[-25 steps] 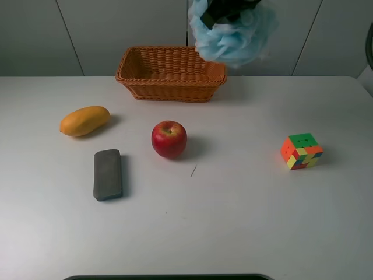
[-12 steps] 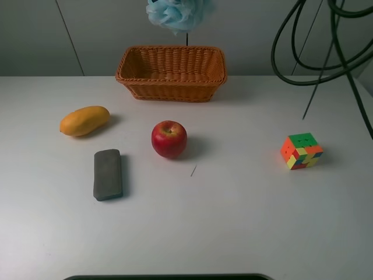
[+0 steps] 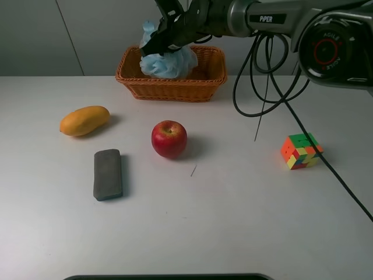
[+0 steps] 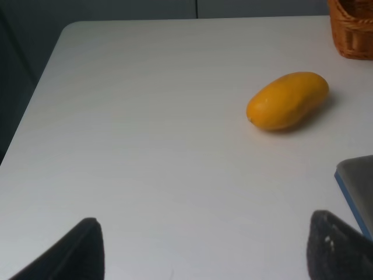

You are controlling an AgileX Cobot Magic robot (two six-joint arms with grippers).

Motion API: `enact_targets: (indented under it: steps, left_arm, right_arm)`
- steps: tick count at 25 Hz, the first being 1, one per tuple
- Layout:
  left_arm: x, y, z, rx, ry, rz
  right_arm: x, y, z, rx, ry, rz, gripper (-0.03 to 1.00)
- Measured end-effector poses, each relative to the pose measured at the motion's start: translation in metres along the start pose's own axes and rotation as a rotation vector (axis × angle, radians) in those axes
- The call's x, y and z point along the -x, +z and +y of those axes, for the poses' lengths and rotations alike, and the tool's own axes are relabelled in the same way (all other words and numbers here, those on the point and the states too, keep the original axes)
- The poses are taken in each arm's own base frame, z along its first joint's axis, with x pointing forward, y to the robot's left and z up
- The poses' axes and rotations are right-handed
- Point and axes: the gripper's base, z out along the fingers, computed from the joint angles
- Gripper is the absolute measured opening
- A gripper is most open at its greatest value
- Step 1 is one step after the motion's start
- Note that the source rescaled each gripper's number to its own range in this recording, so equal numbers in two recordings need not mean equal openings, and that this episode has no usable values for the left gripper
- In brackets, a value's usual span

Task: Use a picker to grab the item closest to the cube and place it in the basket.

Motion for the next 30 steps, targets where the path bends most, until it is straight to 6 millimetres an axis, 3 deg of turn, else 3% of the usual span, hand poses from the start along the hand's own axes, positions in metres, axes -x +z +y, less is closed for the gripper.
enact_targets:
  steps: [9, 13, 15, 25, 30]
  left_arm:
    - [0.0, 0.0, 0.0, 0.0, 0.0, 0.0]
    - [0.0, 0.0, 0.0, 0.0, -0.002, 0.0]
    - [0.0, 0.0, 0.0, 0.0, -0.004, 0.0]
    - [0.0, 0.0, 0.0, 0.0, -0.004, 0.0]
    - [0.0, 0.0, 0.0, 0.0, -0.004, 0.0]
  right_arm:
    - [0.002, 0.0, 0.0, -0.001, 0.0, -0.006, 0.03]
    - [0.002, 0.0, 0.0, 0.0, 0.003, -0.007, 0.88]
    - [0.002, 0.0, 0.0, 0.0, 0.005, -0.009, 0.97]
    - [0.005, -0.004, 0.001, 0.014, 0.013, 0.001, 1.0]
    - [0.038, -0.049, -0.003, 0.031, -0.084, 0.047, 1.0]
